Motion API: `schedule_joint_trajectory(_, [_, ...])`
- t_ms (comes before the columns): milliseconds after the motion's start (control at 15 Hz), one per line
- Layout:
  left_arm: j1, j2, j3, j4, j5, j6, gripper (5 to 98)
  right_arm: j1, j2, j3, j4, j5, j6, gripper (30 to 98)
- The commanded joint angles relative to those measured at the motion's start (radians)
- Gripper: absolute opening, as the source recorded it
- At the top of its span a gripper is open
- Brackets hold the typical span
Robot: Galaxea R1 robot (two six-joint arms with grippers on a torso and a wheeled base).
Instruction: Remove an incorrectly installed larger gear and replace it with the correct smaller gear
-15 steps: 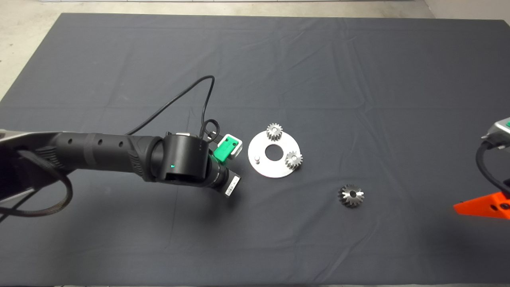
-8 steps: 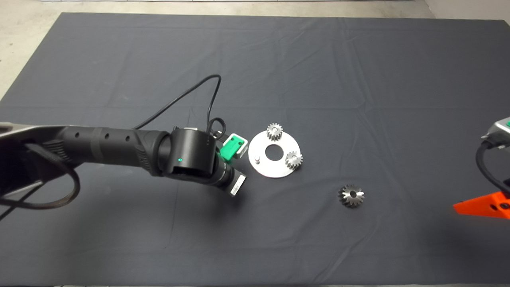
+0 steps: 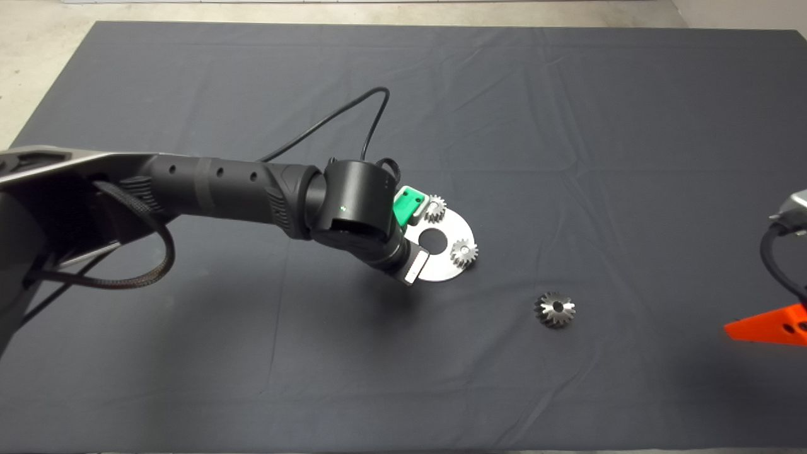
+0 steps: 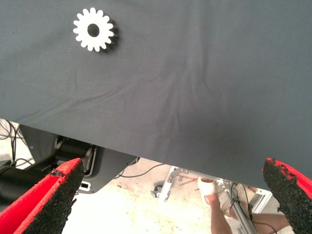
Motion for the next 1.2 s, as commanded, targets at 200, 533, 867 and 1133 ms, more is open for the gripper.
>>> schedule_joint_trajectory(200, [-0.057, 0.043, -0.063, -0.006, 0.038, 0.022, 31.0, 0.017, 0.003, 0.002, 0.032, -0.031, -0.005, 96.9])
schedule_joint_trajectory(533, [-0.110, 0.037, -0.063, -0.028, 0.038, 0.022, 30.9, 0.017, 0.002, 0.002, 0.034, -0.031, -0.005, 96.9])
schedule_joint_trajectory(867, [-0.110, 0.050, -0.063, -0.055, 0.031, 0.016, 30.9, 0.017, -0.001, 0.002, 0.035, -0.031, -0.005, 96.9])
schedule_joint_trajectory(1133, [-0.108, 0.068, -0.077, -0.066, 0.029, 0.013, 30.9, 0.017, 0.001, 0.002, 0.035, -0.030, -0.005, 96.9])
